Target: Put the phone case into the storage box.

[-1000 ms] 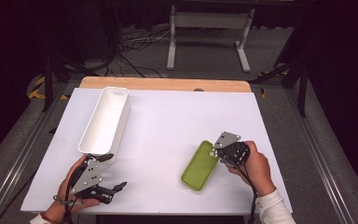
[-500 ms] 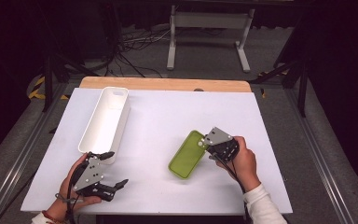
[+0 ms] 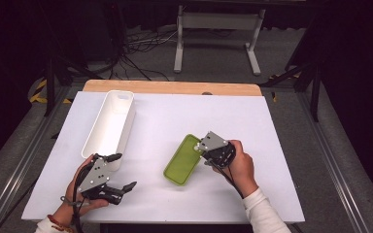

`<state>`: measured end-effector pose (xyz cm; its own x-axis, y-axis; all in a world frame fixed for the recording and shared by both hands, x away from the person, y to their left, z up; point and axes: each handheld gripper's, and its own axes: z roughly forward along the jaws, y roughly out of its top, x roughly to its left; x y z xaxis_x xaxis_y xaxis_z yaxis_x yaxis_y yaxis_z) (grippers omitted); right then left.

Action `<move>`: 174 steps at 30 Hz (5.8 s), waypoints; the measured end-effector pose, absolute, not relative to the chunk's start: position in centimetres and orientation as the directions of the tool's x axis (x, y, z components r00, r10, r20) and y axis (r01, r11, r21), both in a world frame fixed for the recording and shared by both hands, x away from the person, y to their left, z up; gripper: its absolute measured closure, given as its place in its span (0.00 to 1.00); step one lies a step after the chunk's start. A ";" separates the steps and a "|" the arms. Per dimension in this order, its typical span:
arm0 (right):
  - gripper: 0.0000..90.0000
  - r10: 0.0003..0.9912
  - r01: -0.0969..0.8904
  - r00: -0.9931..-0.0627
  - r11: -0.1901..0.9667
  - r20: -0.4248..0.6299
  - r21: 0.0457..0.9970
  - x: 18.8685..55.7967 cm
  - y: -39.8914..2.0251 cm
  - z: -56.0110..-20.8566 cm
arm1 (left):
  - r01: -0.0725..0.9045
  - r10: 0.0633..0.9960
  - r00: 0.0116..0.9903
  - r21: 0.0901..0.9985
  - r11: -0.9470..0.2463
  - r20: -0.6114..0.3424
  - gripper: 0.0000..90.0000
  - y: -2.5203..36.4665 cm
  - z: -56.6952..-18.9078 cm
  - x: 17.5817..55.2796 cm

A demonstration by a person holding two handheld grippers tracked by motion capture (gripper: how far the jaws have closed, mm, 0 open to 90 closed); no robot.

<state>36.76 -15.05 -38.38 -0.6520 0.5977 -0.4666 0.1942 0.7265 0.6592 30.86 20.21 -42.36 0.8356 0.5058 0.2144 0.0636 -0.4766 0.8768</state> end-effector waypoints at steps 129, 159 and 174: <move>0.83 0.501 -0.179 -0.632 0.648 -0.592 0.740 31.9 -10.4 -37.7 | 0.107 0.477 0.873 0.914 -0.391 0.102 0.87 14.7 -37.1 36.3; 0.44 0.583 -0.081 -0.660 0.572 -0.474 0.816 32.1 -13.1 -39.0 | 0.100 0.513 0.853 0.936 -0.339 0.095 0.87 16.5 -36.8 36.2; 0.23 0.611 -0.036 -0.646 0.575 -0.458 0.817 31.7 -14.7 -39.9 | 0.086 0.523 0.846 0.941 -0.326 0.105 0.87 17.1 -36.6 36.0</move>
<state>31.67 -14.66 -39.90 -0.6460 0.6105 -0.4582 -0.0363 0.5750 0.8173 36.03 17.14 -36.64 0.8459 0.5230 0.1045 0.0855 -0.3264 0.9413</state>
